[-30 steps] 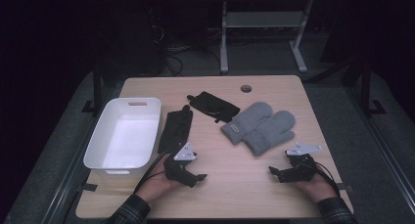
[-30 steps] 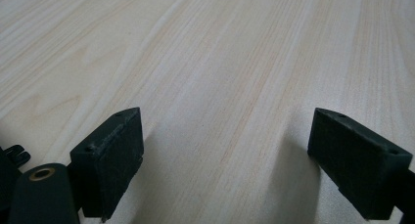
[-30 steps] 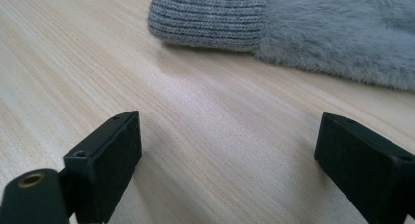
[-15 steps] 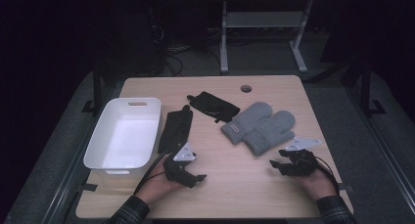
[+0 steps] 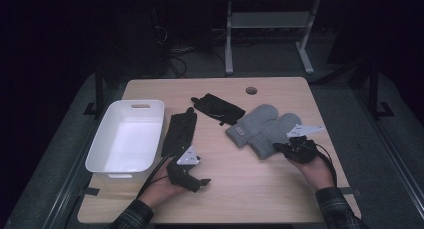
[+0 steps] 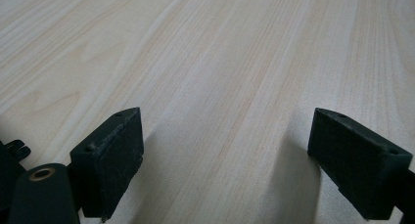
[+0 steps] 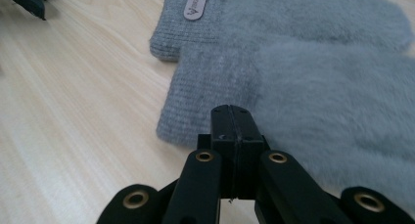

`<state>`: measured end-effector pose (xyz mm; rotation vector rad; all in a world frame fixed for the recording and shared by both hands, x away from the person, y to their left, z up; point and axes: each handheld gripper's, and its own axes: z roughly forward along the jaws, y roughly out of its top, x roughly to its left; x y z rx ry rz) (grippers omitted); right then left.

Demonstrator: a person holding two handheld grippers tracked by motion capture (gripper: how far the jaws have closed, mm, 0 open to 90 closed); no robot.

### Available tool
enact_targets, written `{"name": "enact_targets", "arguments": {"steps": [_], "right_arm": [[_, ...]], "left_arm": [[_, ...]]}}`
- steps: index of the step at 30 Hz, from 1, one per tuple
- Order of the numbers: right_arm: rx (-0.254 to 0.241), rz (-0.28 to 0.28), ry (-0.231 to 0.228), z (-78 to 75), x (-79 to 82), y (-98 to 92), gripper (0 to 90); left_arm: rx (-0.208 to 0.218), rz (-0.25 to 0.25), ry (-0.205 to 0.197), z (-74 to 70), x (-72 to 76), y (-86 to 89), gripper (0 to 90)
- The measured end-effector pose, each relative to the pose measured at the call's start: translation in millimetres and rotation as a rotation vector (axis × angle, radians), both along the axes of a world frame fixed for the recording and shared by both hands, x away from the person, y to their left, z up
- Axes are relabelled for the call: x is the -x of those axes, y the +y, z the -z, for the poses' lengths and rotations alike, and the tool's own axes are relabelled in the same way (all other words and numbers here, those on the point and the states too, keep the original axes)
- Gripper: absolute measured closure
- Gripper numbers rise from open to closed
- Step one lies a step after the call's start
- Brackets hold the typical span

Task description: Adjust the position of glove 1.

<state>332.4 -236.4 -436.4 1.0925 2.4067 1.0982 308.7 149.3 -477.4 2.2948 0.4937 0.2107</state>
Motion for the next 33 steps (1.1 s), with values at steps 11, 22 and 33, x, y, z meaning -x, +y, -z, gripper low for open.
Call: {"name": "enact_targets", "arguments": {"steps": [11,22,33], "right_arm": [[0.005,0.004,-0.001,4.1,-23.6,13.3,90.0],[0.039,0.002,0.027,17.3,-39.8,18.1,90.0],[0.049,-0.031,0.056,16.6,-30.5,20.6,90.0]], "left_arm": [[-0.004,0.001,0.004,-0.3,-0.5,-0.2,12.3],[-0.001,-0.001,0.008,0.0,-0.2,-0.4,12.3],[0.002,-0.004,0.009,0.1,-0.1,-0.8,12.3]]}}
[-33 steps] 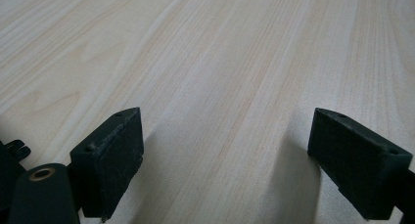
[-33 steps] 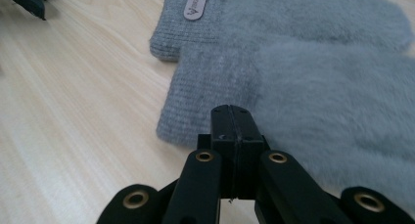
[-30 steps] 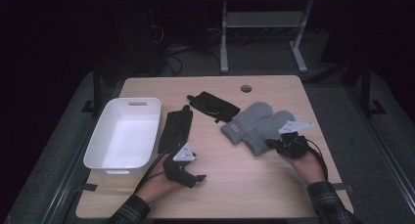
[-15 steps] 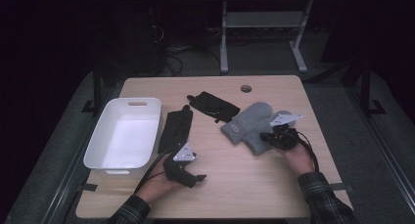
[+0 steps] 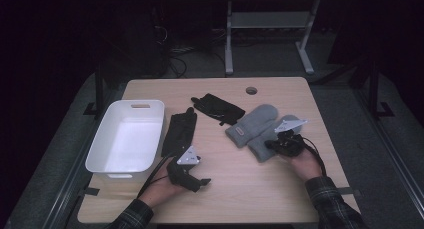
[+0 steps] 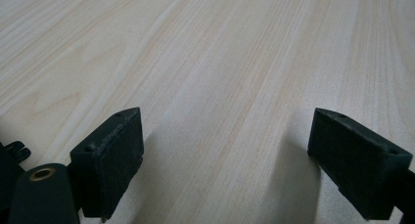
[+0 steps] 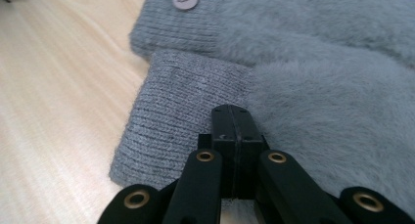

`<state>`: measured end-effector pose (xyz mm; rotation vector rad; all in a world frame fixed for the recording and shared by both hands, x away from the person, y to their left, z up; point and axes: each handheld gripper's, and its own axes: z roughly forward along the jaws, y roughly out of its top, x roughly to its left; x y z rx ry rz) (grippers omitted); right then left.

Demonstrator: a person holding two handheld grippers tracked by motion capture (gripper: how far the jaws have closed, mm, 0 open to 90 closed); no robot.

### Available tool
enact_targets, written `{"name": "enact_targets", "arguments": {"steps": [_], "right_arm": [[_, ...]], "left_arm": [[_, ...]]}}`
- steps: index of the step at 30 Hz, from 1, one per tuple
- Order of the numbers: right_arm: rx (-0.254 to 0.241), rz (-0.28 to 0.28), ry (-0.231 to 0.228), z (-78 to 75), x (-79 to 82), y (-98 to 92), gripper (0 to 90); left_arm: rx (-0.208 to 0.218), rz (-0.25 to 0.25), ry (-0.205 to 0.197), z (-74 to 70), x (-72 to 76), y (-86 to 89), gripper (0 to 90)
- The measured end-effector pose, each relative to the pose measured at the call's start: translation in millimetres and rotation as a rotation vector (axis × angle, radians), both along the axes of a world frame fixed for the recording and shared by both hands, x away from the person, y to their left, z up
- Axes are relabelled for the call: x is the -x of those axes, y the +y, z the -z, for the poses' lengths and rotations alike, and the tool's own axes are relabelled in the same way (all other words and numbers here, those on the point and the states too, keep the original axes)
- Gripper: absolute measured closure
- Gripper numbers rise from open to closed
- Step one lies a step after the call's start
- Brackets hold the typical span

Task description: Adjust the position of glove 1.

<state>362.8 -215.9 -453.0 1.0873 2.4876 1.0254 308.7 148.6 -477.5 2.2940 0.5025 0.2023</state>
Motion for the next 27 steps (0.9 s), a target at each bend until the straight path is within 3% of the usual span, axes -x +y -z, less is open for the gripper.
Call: {"name": "enact_targets", "arguments": {"steps": [20,27], "right_arm": [[-0.011,-0.078,0.04,-3.7,48.8,18.0,90.0],[-0.009,-0.147,0.053,-5.5,66.2,33.7,90.0]], "left_arm": [[0.006,-0.004,-0.005,0.7,0.1,-0.3,12.3],[0.01,-0.007,-0.005,0.9,0.3,-0.7,12.3]]}}
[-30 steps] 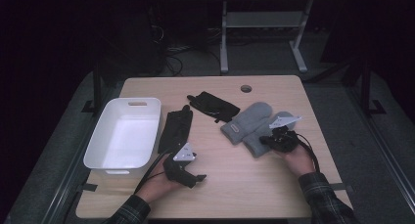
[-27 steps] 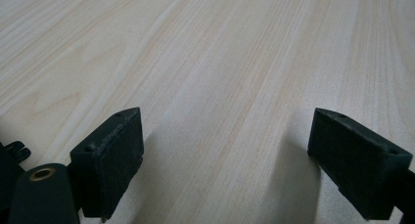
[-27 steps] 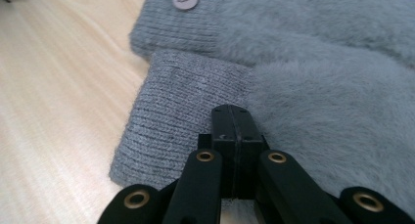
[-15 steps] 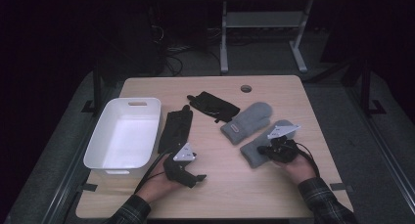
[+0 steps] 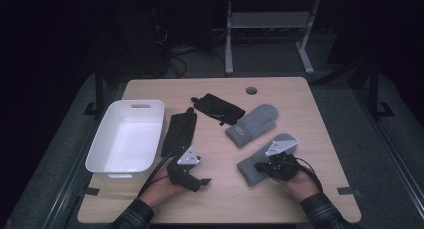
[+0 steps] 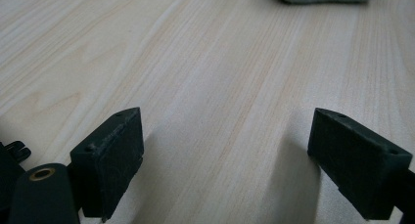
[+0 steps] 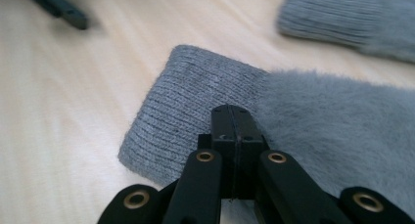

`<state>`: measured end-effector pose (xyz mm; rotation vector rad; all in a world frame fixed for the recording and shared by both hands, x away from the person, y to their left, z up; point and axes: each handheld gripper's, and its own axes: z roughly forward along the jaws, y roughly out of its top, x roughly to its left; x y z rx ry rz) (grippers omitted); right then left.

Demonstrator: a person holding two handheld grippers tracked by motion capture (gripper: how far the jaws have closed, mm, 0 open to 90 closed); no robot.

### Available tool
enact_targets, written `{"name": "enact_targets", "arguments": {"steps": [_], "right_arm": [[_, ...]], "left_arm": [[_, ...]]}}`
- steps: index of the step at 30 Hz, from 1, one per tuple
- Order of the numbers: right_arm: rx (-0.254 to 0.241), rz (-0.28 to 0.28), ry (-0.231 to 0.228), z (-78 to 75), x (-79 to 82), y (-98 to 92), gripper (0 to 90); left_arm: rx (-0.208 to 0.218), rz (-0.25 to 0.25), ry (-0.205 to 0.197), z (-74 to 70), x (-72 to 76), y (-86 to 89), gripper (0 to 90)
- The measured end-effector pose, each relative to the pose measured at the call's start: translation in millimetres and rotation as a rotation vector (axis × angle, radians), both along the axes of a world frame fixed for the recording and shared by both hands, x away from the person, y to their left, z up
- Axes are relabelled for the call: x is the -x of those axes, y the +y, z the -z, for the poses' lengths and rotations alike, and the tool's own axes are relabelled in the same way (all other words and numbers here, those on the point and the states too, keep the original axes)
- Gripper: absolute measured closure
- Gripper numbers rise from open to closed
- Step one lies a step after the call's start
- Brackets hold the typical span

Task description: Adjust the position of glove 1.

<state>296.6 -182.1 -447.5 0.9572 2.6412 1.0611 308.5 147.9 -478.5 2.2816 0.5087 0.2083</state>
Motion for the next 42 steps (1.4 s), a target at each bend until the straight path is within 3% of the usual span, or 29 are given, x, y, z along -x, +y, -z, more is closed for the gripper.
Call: {"name": "enact_targets", "arguments": {"steps": [5,10,17,21,28,33,42], "right_arm": [[-0.01,-0.05,-0.018,-3.9,8.8,10.7,90.0],[-0.038,-0.018,-0.053,-13.0,3.1,-0.2,90.0],[-0.048,0.149,-0.098,-15.5,-33.9,-40.9,90.0],[-0.022,0.233,-0.113,-13.3,-52.7,-58.4,90.0],[0.025,0.325,-0.121,-3.2,-70.8,-86.3,90.0],[0.042,0.343,-0.095,4.5,-71.9,-98.4,90.0],[0.059,0.319,-0.059,14.0,-74.1,-98.0,90.0]], "left_arm": [[-0.004,0.003,-0.001,-0.2,-0.2,0.2,12.3],[0.0,0.0,0.0,0.0,-0.1,0.0,12.3],[-0.006,0.001,0.003,-0.6,0.0,0.1,12.3],[-0.004,0.001,0.001,-0.4,0.0,0.0,12.3],[-0.002,-0.002,0.004,-0.4,0.1,-0.2,12.3],[-0.002,-0.002,0.004,-0.5,0.2,-0.2,12.3],[-0.003,-0.001,0.004,-0.5,0.0,-0.3,12.3]]}}
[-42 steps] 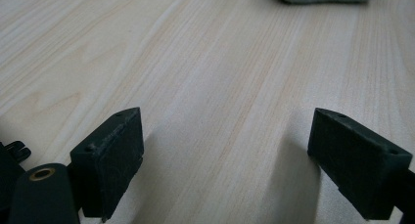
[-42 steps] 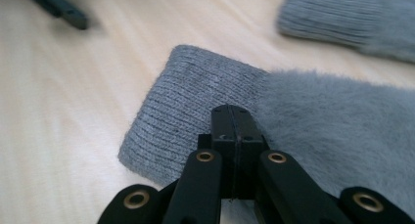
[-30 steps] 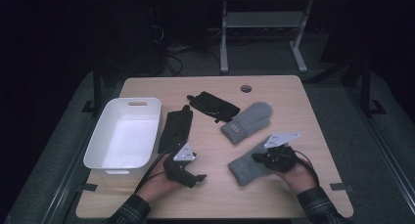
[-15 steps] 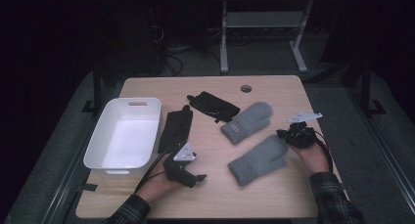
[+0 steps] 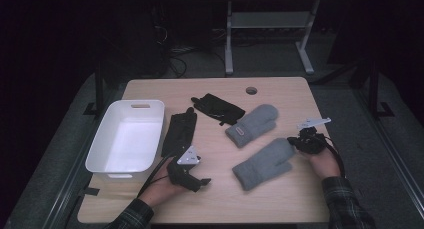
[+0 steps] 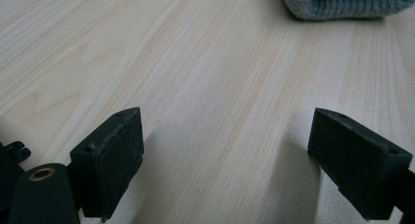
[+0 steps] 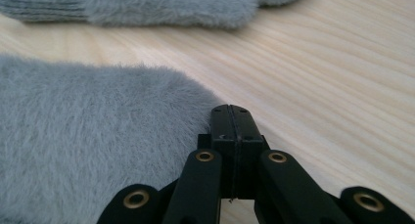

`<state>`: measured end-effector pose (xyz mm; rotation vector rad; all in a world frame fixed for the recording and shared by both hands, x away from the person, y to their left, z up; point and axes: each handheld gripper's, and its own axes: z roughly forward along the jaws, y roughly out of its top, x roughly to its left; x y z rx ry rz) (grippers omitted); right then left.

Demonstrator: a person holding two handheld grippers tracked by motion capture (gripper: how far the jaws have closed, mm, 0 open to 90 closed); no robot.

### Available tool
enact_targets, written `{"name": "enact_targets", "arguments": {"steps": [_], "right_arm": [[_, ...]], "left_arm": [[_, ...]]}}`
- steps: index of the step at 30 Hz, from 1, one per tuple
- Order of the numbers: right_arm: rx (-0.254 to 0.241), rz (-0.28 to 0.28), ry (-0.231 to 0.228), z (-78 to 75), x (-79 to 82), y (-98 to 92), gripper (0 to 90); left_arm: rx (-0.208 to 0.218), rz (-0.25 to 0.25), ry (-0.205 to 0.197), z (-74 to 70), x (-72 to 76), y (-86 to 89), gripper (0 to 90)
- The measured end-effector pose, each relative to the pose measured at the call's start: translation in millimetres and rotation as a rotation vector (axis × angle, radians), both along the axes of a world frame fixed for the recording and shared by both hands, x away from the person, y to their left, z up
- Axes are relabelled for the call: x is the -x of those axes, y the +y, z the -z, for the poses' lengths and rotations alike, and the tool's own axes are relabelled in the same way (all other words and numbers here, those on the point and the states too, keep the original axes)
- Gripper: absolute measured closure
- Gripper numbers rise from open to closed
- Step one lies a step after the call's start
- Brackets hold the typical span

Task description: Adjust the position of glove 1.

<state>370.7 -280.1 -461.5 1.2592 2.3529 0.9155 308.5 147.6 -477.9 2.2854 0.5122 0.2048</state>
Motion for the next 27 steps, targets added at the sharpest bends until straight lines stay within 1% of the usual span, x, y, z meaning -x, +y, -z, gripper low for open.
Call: {"name": "enact_targets", "arguments": {"steps": [4,5,8,14,20,21,24,27], "right_arm": [[-0.01,-0.032,0.006,0.6,2.5,5.8,90.0],[-0.009,-0.035,0.016,0.1,3.4,7.9,90.0],[-0.001,-0.072,0.011,-0.6,4.2,16.5,90.0],[-0.012,-0.134,0.031,-0.1,8.6,33.7,90.0],[-0.008,-0.182,0.046,-1.4,17.4,47.2,90.0],[-0.001,-0.194,0.042,-1.6,17.8,48.3,90.0],[-0.002,-0.198,0.037,-1.9,18.6,51.3,90.0],[-0.016,-0.186,0.029,-3.8,18.3,47.7,88.7]], "left_arm": [[-0.002,0.002,-0.001,-0.1,-0.2,0.0,12.3],[0.0,0.001,-0.001,0.0,-0.1,-0.1,12.3],[-0.001,0.001,-0.001,0.0,-0.2,-0.1,12.3],[-0.002,0.002,-0.001,-0.2,-0.4,-0.3,12.3],[0.0,0.002,-0.002,0.1,-0.4,-0.4,12.3],[0.001,0.002,-0.003,0.1,-0.4,-0.4,12.3],[0.002,0.001,-0.002,0.2,-0.4,-0.5,12.3],[0.003,0.001,-0.004,0.4,-0.4,-0.5,12.3]]}}
